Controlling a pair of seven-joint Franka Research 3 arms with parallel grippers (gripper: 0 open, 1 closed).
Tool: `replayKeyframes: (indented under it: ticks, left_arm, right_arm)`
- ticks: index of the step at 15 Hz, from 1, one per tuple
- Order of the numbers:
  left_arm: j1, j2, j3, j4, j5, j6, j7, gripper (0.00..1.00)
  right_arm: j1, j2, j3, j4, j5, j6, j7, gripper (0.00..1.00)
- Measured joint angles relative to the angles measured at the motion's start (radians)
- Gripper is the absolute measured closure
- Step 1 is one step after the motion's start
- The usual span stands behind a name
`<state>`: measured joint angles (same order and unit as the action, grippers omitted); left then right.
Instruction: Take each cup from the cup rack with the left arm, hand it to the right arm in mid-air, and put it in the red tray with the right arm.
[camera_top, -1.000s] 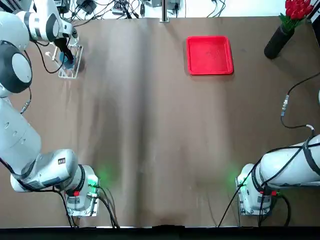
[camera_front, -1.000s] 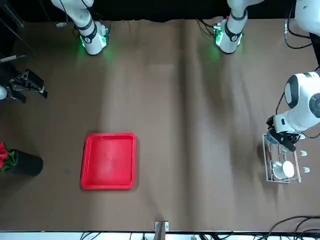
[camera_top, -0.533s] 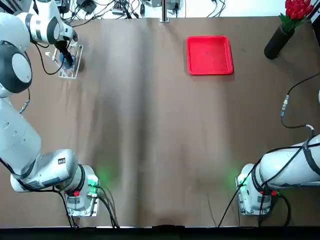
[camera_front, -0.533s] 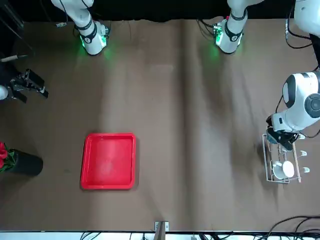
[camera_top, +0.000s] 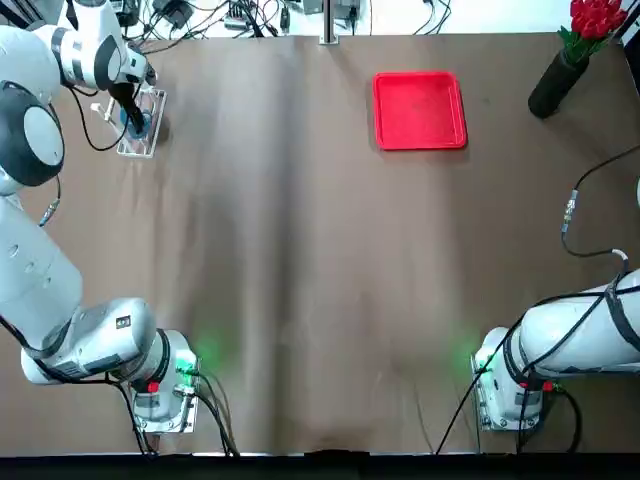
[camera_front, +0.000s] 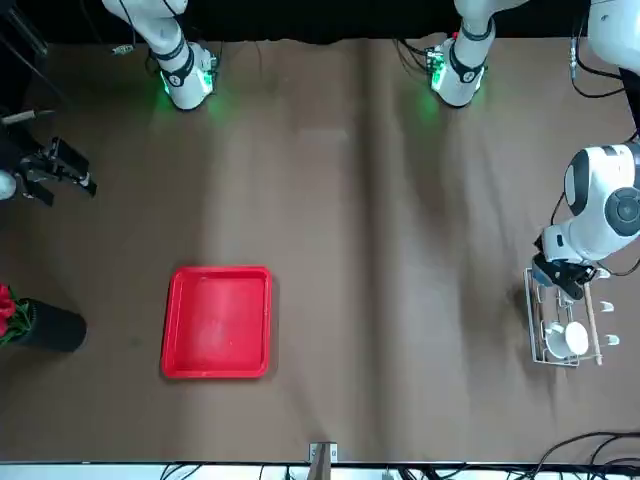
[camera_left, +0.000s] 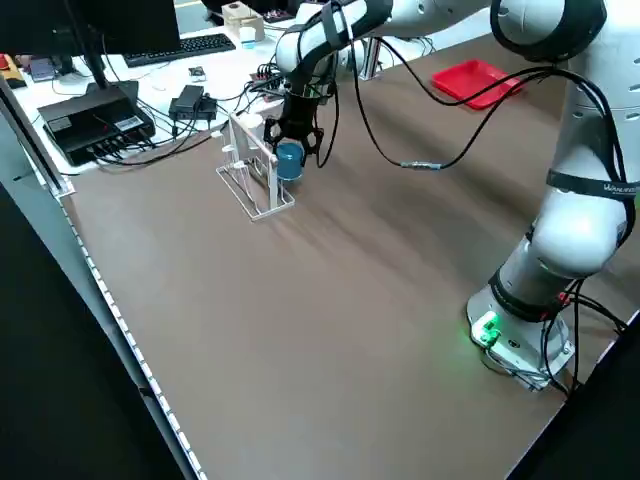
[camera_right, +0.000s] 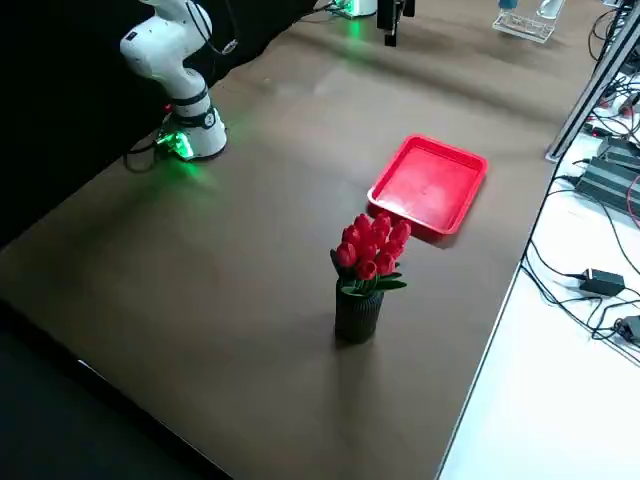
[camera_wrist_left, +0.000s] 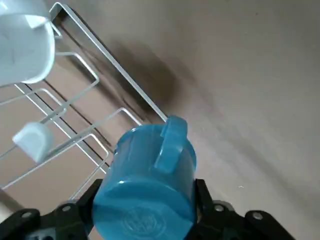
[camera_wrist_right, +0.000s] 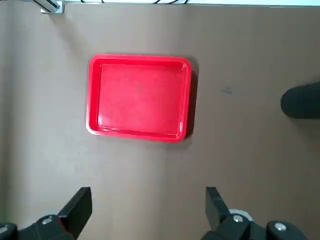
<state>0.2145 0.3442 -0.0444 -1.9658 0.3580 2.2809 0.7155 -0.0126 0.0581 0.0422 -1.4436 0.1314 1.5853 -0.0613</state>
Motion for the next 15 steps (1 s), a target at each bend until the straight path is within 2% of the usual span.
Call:
replayKeyframes:
  ticks: [7,13,15]
  left_arm:
    - [-0.003,-0.04,-0.002,0.006,0.0,-0.007,-0.001,0.24]
    - [-0.005,-0.154,-0.015,0.008,-0.006,-0.081,-0.012,0.24]
    - [-0.005,-0.202,-0.033,0.009,-0.057,-0.114,-0.028,0.24]
  right_arm:
    - [0.0,0.0,-0.002,0.0,-0.001,0.001,0.0,0.0]
    - [-0.001,0.0,-0.003,0.0,-0.004,0.003,-0.001,0.0]
    - [-0.001,0.0,-0.004,0.0,-0.005,0.004,-0.001,0.0]
